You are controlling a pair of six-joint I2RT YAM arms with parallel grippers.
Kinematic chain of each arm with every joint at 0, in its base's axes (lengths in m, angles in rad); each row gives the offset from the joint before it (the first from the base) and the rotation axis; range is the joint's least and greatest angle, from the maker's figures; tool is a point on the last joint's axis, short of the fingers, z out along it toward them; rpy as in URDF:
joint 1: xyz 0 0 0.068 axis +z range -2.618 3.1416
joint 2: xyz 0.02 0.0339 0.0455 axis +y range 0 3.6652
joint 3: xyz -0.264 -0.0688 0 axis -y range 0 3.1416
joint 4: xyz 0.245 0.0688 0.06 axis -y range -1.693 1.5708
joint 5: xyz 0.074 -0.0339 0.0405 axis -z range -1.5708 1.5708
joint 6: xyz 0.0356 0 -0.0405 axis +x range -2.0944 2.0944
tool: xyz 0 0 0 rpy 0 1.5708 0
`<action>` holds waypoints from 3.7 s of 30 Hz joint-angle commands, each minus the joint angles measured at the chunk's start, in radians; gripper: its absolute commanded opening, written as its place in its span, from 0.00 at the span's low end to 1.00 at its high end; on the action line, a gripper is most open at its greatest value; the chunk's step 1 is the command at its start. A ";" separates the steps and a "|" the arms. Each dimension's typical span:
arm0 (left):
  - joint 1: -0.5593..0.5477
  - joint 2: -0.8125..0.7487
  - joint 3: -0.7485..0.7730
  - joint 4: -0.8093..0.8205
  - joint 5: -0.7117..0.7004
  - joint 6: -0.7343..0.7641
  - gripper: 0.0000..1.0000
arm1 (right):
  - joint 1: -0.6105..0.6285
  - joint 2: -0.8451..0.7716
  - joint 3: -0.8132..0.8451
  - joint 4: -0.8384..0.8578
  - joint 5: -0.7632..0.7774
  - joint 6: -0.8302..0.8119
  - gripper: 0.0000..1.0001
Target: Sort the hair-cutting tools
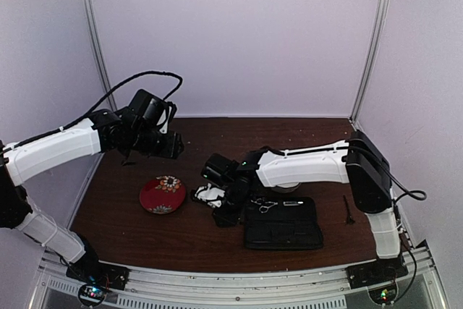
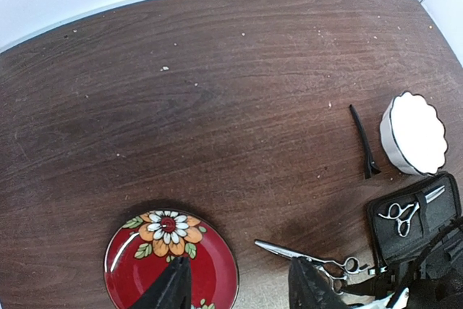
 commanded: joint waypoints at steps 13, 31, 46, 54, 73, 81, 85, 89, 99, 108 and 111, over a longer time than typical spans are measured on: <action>0.007 -0.001 -0.023 0.070 0.043 0.006 0.49 | -0.003 0.102 0.061 -0.032 0.144 0.021 0.23; 0.006 -0.028 0.015 0.020 -0.008 0.053 0.49 | -0.016 -0.169 -0.023 -0.003 0.415 -0.122 0.00; -0.009 0.103 0.026 0.043 0.155 0.102 0.37 | -0.108 -0.664 -0.565 -0.004 0.488 -0.232 0.00; -0.070 0.271 0.061 0.036 0.304 0.158 0.00 | -0.220 -0.855 -0.815 -0.066 0.424 -0.291 0.00; -0.178 0.504 0.100 0.150 0.582 0.077 0.00 | -0.295 -0.988 -0.996 -0.116 0.315 -0.545 0.00; -0.187 0.550 0.117 0.157 0.638 0.072 0.00 | -0.297 -0.937 -1.001 -0.066 0.371 -0.548 0.00; -0.192 0.578 0.130 0.157 0.652 0.074 0.00 | -0.300 -0.908 -0.991 -0.049 0.379 -0.545 0.00; -0.195 0.595 0.144 0.155 0.654 0.078 0.00 | -0.309 -0.871 -0.979 -0.026 0.385 -0.532 0.00; -0.200 0.618 0.159 0.153 0.668 0.082 0.00 | -0.319 -0.827 -0.949 -0.004 0.385 -0.510 0.00; -0.201 0.638 0.163 0.153 0.688 0.084 0.00 | -0.321 -0.768 -0.902 0.007 0.350 -0.503 0.00; -0.203 0.638 0.158 0.153 0.687 0.082 0.00 | -0.320 -0.751 -0.884 0.005 0.333 -0.500 0.00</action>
